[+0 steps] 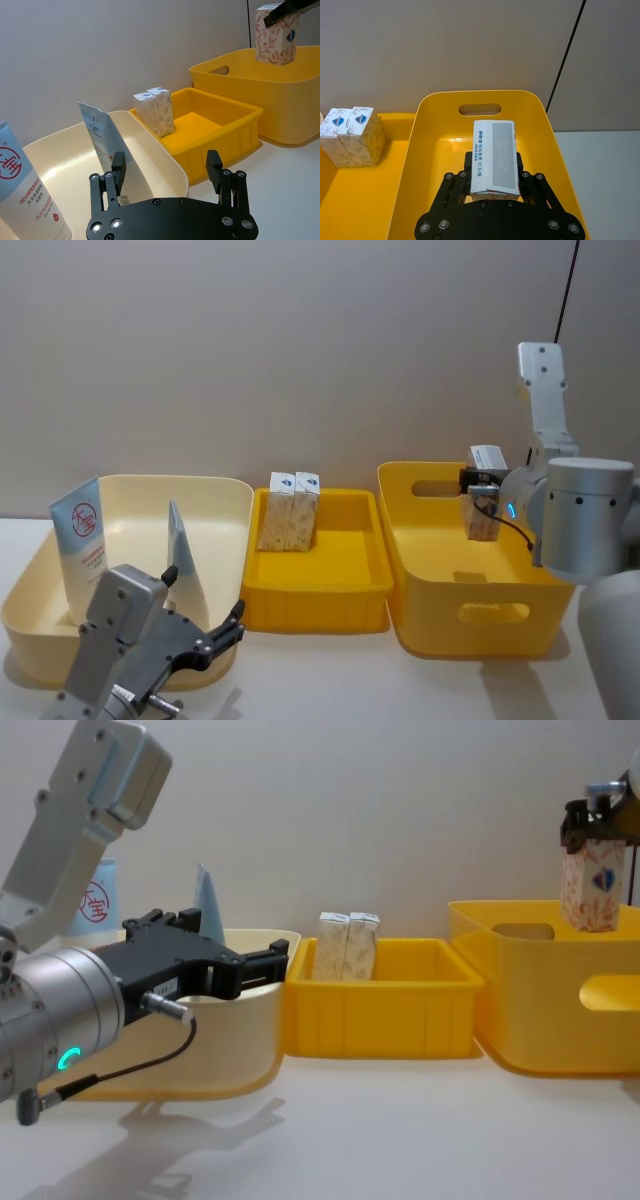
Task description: Bimanual collaborative sorting of washing and personal care products
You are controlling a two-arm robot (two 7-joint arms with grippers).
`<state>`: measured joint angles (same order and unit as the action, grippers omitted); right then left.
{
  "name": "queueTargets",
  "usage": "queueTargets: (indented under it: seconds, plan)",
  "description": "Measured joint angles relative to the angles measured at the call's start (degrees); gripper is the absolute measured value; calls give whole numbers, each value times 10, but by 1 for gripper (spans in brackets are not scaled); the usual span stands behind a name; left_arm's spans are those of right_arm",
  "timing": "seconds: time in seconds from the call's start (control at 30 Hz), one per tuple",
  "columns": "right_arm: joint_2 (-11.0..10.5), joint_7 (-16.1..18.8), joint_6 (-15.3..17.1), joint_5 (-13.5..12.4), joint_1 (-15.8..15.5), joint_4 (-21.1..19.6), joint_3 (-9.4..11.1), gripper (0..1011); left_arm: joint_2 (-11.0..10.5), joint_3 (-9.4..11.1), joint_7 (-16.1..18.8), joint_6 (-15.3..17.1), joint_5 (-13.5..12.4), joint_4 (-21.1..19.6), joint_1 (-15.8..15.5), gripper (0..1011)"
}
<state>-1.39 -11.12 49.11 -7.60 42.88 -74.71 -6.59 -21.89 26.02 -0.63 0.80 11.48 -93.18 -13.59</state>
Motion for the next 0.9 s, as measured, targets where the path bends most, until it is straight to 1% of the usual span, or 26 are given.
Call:
queueTargets:
  seconds: [0.17, 0.3, 0.47, 0.73, 0.87, 0.9]
  plan:
    - [0, 0, 0, 1, 0, 1, 0, 408, 0, 0, 0, 0, 0, 0, 0, 999]
    - [-1, 5, -1, 2, 3, 9, -2, 408, 0, 0, 0, 0, 0, 0, 0, 1000]
    - [-1, 13, -4, 4, 14, 40, -7, 408, 0, 0, 0, 0, 0, 0, 0, 1000]
    - [3, 19, -11, 5, 26, 75, -10, 408, 0, 0, 0, 0, 0, 0, 0, 1000]
    - [4, 21, -13, 6, 31, 86, -11, 490, 0, 0, 0, 0, 0, 0, 0, 1000]
    - [4, 22, -14, 6, 32, 89, -11, 550, 0, 0, 0, 0, 0, 0, 0, 1000]
